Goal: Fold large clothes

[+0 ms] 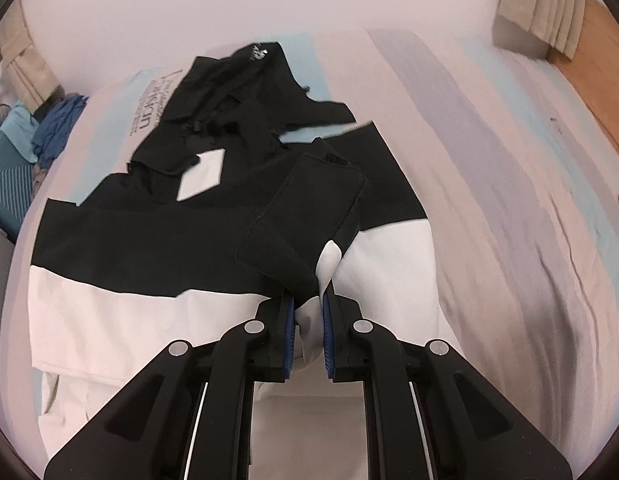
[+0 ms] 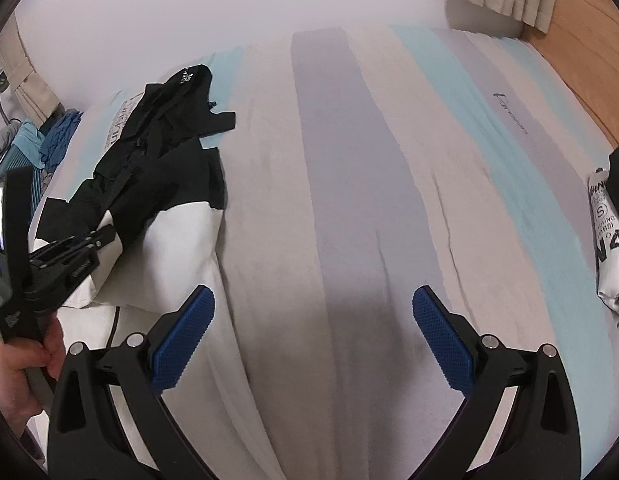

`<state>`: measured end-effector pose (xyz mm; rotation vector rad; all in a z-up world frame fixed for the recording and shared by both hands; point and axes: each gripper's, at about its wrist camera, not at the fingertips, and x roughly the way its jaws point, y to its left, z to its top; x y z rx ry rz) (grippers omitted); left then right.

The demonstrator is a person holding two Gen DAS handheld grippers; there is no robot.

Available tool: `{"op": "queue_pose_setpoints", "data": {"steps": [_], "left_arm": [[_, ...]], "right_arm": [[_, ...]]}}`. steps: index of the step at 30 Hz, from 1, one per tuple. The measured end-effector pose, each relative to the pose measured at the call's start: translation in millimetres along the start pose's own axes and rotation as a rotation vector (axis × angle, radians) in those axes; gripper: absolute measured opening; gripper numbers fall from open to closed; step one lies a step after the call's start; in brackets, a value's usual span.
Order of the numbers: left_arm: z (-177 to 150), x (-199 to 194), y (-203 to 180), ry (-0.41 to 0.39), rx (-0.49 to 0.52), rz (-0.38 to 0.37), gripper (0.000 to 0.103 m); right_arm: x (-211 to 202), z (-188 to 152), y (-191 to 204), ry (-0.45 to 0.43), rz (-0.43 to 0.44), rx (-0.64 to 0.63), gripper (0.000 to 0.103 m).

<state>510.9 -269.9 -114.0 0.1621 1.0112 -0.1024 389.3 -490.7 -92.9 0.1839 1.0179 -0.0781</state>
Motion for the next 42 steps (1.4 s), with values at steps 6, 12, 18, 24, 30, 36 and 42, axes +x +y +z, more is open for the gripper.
{"op": "queue_pose_setpoints", "data": {"steps": [6,12,18,24,30,36,42], "left_arm": [[-2.2,13.5,-15.2,0.016,0.033,0.029,0.012],[-2.1,23.7,-22.7,0.043,-0.003,-0.002,0.021],[-7.1,21.2,-32.4,0.056,-0.007,-0.061,0.030],[-12.2,10.5,-49.5,0.039,0.028,-0.153,0.049],[-12.6,-8.6,-59.2,-0.004,0.041,-0.174,0.083],[-7.4,-32.8,-31.3,-0.010,-0.003,-0.178,0.096],[-7.4,-58.3,28.6,0.003,-0.059,-0.194,0.097]], "right_arm": [[5.4,-8.6,-13.3,0.016,0.005,0.036,0.095],[6.1,-13.2,-22.5,0.028,-0.012,0.035,0.095],[7.4,-19.1,-32.7,0.043,-0.044,0.039,0.095],[2.6,-30.4,-43.0,0.042,-0.055,0.066,0.095],[-2.8,-35.6,-50.9,0.045,-0.042,0.078,0.096],[-15.9,-25.3,-35.1,0.043,-0.017,0.010,0.096],[-29.4,-14.4,13.6,0.005,0.054,-0.001,0.096]]}}
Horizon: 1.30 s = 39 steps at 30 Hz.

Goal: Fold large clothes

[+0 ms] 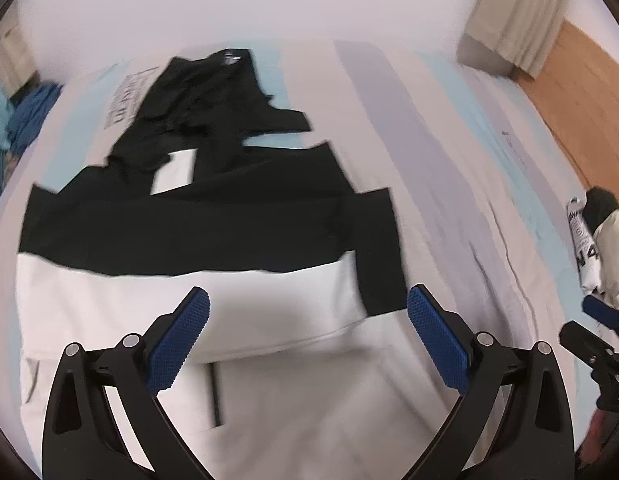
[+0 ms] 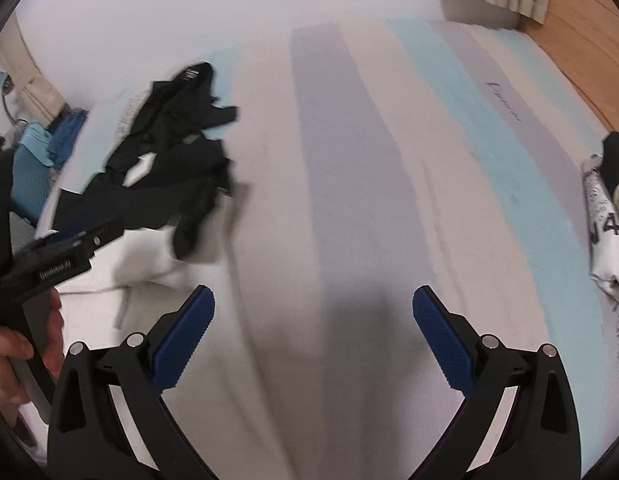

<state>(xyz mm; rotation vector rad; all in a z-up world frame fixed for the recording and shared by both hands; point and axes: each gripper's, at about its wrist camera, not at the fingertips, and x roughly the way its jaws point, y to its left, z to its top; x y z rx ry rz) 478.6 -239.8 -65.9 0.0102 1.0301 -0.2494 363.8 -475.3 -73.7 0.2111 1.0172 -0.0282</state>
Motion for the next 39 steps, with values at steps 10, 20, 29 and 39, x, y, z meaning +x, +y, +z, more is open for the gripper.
{"op": "queue_pose_setpoints", "data": {"steps": [10,20,29,39], "left_arm": [[12.3,-44.4,135.1,0.001,-0.031,0.054,0.097],[62.5,-29.1,218.9,0.008,0.042,0.075,0.097],[100.1,7.0,239.9,-0.056,0.003,0.072,0.097],[149.9,60.6,232.4,-0.035,0.082,0.042,0.097]], "right_arm": [[-2.0,24.9,127.3,-0.079,0.044,-0.047,0.096],[20.7,81.7,200.4,-0.189,0.023,-0.127,0.095],[68.1,128.8,212.7,-0.173,-0.059,-0.171,0.095],[135.2,189.2,221.8,-0.121,0.021,-0.269,0.095]]}}
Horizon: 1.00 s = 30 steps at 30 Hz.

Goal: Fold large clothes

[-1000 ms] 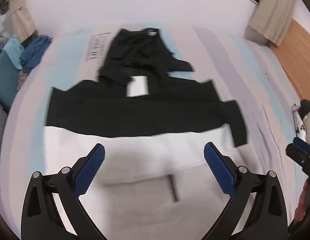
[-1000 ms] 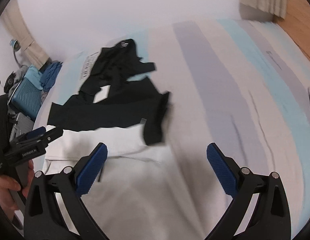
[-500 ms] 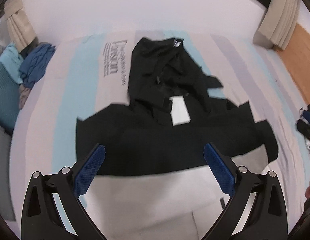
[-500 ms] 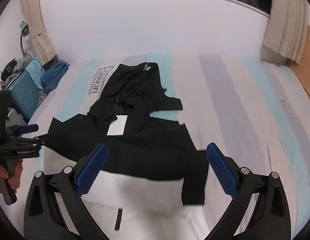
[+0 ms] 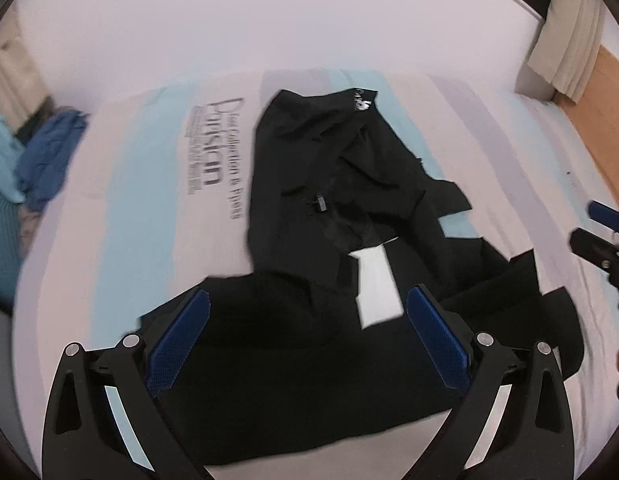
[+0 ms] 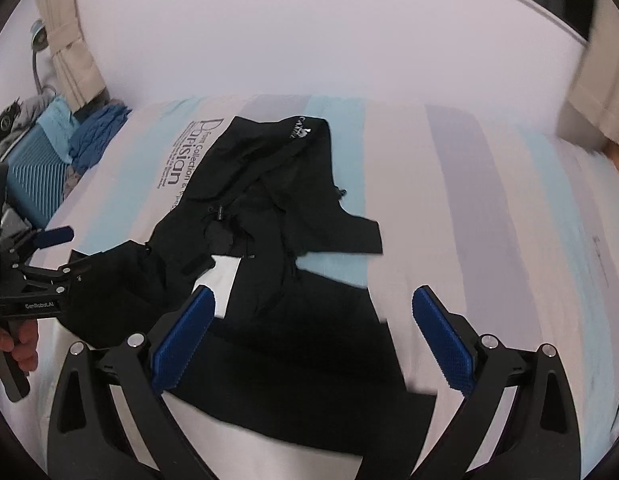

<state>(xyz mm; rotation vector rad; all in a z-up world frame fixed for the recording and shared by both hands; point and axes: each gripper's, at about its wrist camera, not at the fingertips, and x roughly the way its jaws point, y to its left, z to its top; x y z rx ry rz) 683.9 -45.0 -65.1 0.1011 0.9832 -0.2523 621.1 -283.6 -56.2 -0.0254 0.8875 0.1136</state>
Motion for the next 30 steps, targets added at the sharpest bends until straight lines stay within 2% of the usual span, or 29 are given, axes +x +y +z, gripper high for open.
{"op": "queue_pose_setpoints", "data": {"steps": [4,10,15,18,24,30], "left_arm": [[15.4,30.2,-7.4,0.000,0.072,-0.006,0.097],[38.3,61.9,1.1,-0.011,0.060,0.004,0.097],[57.1,82.7,21.9,-0.036,0.004,-0.021,0.097],[65.2,100.7,29.6,-0.012,-0.010,-0.031,0.097],[78.5,127.6,32.2,0.016,0.018,-0.028,0.097],[93.1,146.0,22.6,0.004,0.122,-0.052,0.097]], "right_arm": [[32.0,18.3,1.8,0.005,0.003,-0.065,0.095],[79.0,35.5,-0.5,0.023,0.045,-0.092,0.095],[118.6,47.2,1.4,0.033,0.037,-0.146,0.095],[138.2,53.6,-4.9,0.056,0.048,-0.116,0.095],[181.1,74.3,-17.6,0.109,0.076,-0.091,0.095],[208.6,92.2,-17.7,0.123,0.075,-0.154,0.095]]}}
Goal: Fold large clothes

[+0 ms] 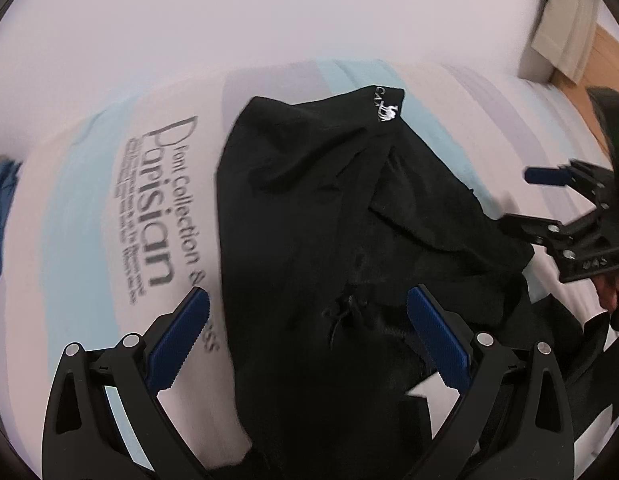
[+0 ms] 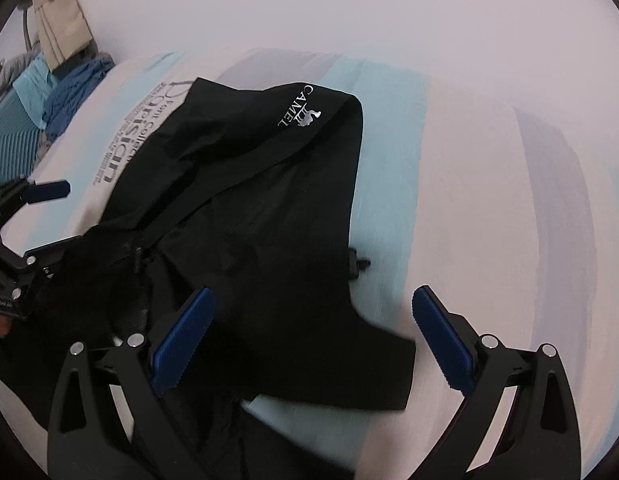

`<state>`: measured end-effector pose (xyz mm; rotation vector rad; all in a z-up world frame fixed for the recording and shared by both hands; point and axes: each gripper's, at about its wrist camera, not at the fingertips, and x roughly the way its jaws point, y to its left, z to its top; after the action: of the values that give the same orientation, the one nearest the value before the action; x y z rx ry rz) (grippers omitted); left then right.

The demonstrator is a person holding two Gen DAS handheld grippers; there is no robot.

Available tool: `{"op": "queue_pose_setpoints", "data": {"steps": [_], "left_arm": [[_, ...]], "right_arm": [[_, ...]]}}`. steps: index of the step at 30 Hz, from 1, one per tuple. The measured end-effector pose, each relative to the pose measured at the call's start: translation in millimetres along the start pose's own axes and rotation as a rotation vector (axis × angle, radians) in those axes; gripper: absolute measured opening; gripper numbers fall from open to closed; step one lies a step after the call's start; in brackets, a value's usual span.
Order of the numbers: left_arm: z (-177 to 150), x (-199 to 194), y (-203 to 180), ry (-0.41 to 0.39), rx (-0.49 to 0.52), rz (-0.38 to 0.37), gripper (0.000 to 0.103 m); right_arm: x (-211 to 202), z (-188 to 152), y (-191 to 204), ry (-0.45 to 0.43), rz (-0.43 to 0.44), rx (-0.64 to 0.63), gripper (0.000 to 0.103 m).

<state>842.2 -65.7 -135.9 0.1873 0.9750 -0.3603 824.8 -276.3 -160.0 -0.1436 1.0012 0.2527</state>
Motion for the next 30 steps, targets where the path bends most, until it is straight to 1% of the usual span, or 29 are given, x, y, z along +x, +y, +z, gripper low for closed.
{"op": "queue_pose_setpoints", "data": {"steps": [2,6,9,12,14,17,19,20,22,23,26,30], "left_arm": [[7.0,9.1,0.8,0.006,-0.005,-0.009,0.097],[17.5,26.6,5.1,0.034,-0.034,-0.010,0.097],[26.3,38.0,13.0,0.046,-0.064,-0.008,0.097],[33.0,49.7,26.0,0.066,-0.120,-0.019,0.097],[35.5,56.6,31.9,0.076,-0.129,-0.019,0.097],[40.5,64.5,37.9,0.080,-0.136,-0.018,0.096],[42.1,67.3,43.4,0.080,-0.167,-0.031,0.096],[42.2,68.7,45.9,0.081,-0.184,-0.039,0.095],[41.3,72.3,49.6,0.087,-0.204,-0.052,0.093],[41.0,75.4,51.2,0.096,-0.208,-0.061,0.090],[41.5,82.2,53.8,0.111,-0.200,-0.067,0.087],[47.0,92.7,59.5,0.118,-0.223,-0.076,0.087]], "right_arm": [[9.7,7.1,-2.3,0.012,0.009,0.004,0.094],[27.3,17.8,-6.2,0.052,0.045,0.028,0.090],[40.8,26.3,-14.9,0.072,0.058,0.078,0.089],[52.3,31.3,-26.0,0.091,0.075,0.139,0.089],[57.4,33.5,-30.9,0.098,0.079,0.162,0.089],[63.7,38.7,-34.2,0.111,0.085,0.167,0.089],[67.9,42.0,-33.2,0.122,0.101,0.165,0.088],[70.7,43.7,-31.5,0.130,0.093,0.157,0.087],[75.3,46.5,-29.0,0.149,0.109,0.150,0.080],[76.4,47.4,-27.8,0.149,0.118,0.148,0.078],[82.4,50.0,-25.7,0.161,0.122,0.154,0.078],[90.5,51.7,-29.4,0.161,0.151,0.201,0.078]]}}
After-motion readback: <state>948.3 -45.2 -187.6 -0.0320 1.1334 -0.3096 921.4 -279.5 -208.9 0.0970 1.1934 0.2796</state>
